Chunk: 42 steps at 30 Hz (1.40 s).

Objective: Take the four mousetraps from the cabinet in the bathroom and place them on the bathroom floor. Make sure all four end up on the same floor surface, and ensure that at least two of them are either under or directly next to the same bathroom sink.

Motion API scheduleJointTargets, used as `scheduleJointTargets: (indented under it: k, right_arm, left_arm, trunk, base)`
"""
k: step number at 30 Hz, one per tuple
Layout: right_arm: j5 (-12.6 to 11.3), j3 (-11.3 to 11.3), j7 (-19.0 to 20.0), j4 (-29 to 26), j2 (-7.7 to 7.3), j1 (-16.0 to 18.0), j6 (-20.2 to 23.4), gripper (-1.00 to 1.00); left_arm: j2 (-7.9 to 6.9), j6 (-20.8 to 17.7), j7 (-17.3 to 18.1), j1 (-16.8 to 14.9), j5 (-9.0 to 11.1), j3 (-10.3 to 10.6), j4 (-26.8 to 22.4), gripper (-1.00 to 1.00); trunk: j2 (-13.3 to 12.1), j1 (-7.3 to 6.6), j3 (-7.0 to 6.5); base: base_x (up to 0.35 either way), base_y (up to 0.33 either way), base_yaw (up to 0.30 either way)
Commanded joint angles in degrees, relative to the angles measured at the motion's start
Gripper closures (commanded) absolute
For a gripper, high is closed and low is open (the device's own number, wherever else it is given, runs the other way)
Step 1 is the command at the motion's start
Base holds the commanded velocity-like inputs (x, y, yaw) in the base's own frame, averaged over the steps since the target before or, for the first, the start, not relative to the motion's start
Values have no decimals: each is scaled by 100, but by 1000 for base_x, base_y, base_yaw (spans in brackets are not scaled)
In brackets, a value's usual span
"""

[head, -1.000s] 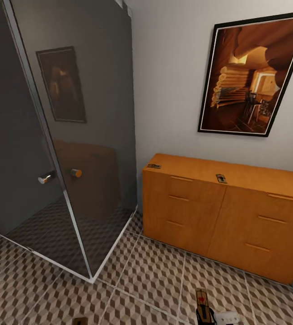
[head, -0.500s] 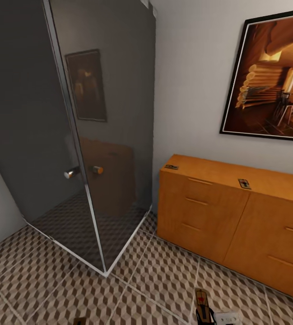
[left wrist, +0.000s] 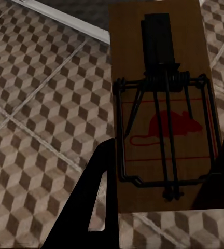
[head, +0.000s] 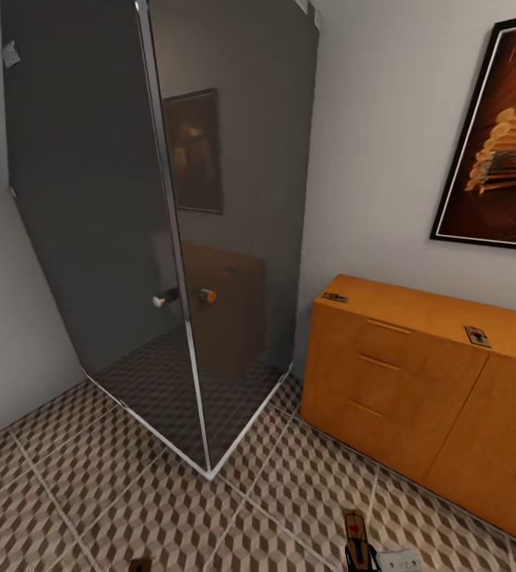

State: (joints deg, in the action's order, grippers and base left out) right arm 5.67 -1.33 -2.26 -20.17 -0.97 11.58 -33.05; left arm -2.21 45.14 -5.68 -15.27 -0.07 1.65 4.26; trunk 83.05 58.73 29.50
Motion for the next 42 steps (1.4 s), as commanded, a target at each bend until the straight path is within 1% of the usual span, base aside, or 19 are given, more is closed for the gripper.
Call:
scheduleJointTargets:
  k: [1, 42]
  right_arm:
    - [38, -17, 6, 3, 0, 2, -17, 100]
    - [39, -10, 6, 6, 9, 2, -17, 100]
  left_arm:
    - [2, 30, -39, -11, -11, 20, 23, 100]
    - [2, 24, -39, -11, -11, 20, 23, 100]
  trunk:
    - [3, 0, 6]
    - [3, 0, 6]
  base:
    - [0, 0, 251]
    - [0, 0, 251]
